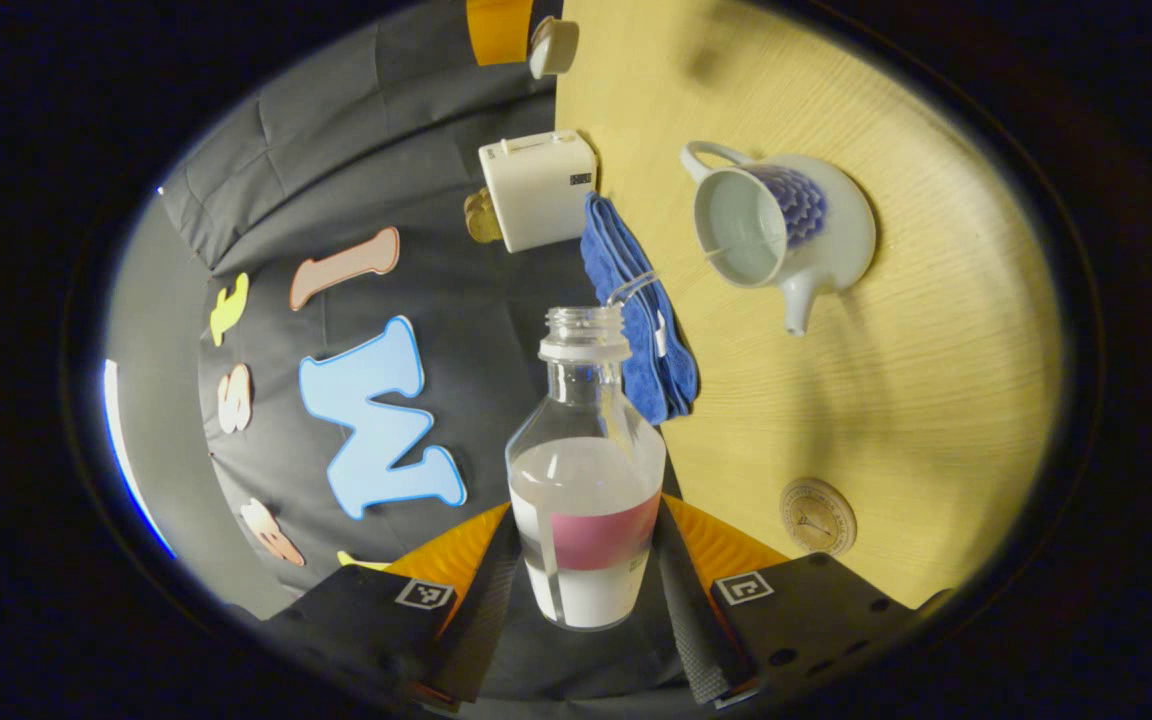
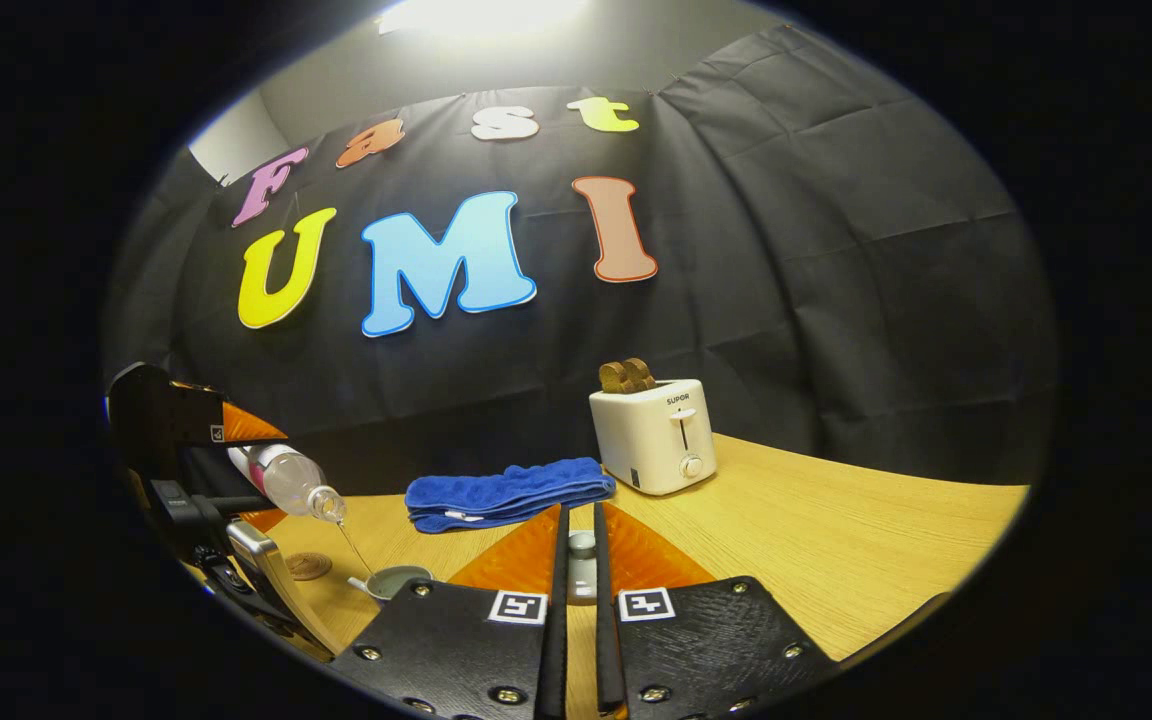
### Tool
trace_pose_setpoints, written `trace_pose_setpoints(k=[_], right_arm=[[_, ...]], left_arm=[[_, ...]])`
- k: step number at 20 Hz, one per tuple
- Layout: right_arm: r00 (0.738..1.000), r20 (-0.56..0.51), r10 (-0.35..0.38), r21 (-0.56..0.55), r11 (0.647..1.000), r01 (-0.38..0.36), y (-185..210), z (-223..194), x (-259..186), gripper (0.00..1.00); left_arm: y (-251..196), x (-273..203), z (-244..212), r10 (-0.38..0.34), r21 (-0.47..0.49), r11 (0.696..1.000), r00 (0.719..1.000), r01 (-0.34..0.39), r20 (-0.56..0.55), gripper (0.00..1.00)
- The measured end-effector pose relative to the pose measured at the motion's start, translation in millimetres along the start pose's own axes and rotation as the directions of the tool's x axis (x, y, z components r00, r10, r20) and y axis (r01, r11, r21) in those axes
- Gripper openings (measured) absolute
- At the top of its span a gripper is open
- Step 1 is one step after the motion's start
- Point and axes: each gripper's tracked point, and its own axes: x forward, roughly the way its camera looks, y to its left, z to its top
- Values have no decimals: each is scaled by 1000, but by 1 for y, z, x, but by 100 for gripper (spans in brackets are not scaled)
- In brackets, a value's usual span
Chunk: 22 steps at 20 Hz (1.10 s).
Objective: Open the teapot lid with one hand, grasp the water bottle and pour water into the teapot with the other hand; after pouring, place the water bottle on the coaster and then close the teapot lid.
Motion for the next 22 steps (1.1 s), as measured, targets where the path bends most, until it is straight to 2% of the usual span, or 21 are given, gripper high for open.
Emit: trace_pose_setpoints(k=[22], right_arm=[[1000, 2, 9, 10, 1000, -9, 1, 1, -1, 12]], left_arm=[[11, 7, -6, 15, 112, 994, 1000, -13, -17, 85]])
